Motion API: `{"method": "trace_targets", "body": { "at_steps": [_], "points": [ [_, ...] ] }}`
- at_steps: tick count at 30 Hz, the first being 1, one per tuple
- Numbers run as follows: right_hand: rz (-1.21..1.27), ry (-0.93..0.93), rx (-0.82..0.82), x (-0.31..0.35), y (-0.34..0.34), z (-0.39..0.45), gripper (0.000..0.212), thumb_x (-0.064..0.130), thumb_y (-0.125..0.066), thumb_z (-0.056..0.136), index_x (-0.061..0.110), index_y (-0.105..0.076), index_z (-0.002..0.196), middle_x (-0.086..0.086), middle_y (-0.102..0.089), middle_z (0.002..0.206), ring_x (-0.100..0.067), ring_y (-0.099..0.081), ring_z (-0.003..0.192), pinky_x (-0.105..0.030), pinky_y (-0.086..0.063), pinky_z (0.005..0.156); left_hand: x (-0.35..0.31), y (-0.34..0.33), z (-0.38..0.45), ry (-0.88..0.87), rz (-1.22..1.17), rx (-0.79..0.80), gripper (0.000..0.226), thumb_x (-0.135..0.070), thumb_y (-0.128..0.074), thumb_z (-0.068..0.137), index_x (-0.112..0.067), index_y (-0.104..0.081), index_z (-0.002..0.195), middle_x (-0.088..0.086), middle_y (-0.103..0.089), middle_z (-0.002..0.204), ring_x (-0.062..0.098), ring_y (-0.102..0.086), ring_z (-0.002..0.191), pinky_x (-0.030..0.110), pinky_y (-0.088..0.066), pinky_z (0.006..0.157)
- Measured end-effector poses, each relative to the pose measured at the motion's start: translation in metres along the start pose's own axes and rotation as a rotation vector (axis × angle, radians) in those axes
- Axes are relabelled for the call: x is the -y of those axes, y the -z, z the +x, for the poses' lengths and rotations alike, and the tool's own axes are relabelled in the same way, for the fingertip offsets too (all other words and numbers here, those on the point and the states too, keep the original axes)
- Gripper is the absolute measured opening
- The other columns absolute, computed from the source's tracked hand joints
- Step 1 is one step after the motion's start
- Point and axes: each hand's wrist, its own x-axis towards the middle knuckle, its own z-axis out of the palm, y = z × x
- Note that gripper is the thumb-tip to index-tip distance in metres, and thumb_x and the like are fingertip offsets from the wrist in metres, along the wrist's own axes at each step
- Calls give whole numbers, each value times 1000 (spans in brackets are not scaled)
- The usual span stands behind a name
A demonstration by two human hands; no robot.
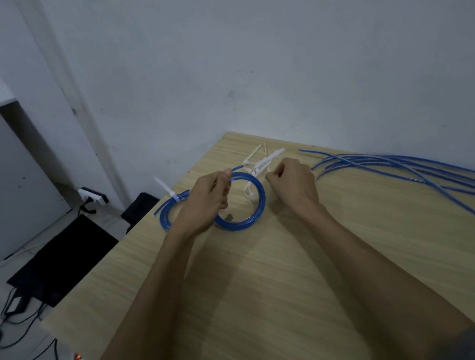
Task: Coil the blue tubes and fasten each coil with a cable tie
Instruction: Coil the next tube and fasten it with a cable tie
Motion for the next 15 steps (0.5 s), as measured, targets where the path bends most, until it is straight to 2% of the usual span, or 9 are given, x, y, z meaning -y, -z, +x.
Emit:
{"method": "trace_targets", "body": {
  "at_steps": [3, 5, 8, 11, 13, 15],
  "points": [
    [79, 26, -51, -3, 19, -8, 12, 21, -59, 86, 11, -67, 87, -1, -68, 81, -21, -63, 81, -36, -53, 74, -5, -7, 3, 12, -56, -16, 39, -34, -44, 106, -14, -42, 73, -9, -32, 61, 10, -26, 56, 29, -30, 54],
    [124, 56, -80, -5, 38, -16, 12, 19, -59, 85, 12, -69, 86, 1, -69, 80, -18, -64, 80, -34, -52, 75, -10, -14, 5, 12, -43, -37, 41, -35, -46, 106, -10, -51, 74, -5, -33, 61, 11, -29, 55, 29, -32, 54],
    [195, 104, -138, -12, 72, -32, 12, 17, -60, 85, 14, -72, 86, 6, -67, 76, -11, -63, 75, -30, -49, 69, -20, -29, 7, 10, -26, -46, 42, -35, -44, 107, -11, -52, 74, 1, -33, 63, 13, -30, 55, 28, -33, 53],
    [262, 179, -201, -23, 105, -52, 12, 19, -60, 84, 16, -70, 79, 7, -68, 70, -9, -63, 68, -28, -46, 65, -32, -51, 12, -8, -14, -72, 42, -33, -38, 108, -15, -42, 70, -6, -34, 57, 11, -30, 50, 28, -32, 53],
    [280, 255, -184, -32, 124, -69, 10, 18, -62, 84, 17, -69, 77, 4, -70, 69, -6, -60, 62, -25, -46, 61, -38, -67, 18, -7, 2, -143, 43, -33, -36, 109, -16, -43, 70, -10, -37, 50, 10, -35, 46, 29, -35, 54],
    [245, 316, -117, -40, 138, -89, 10, 15, -62, 84, 17, -69, 77, 4, -69, 70, -5, -55, 60, -21, -43, 58, -44, -82, 22, -2, -3, -205, 43, -34, -34, 109, -14, -45, 72, -4, -39, 53, 12, -38, 47, 31, -36, 57]
  ]
}}
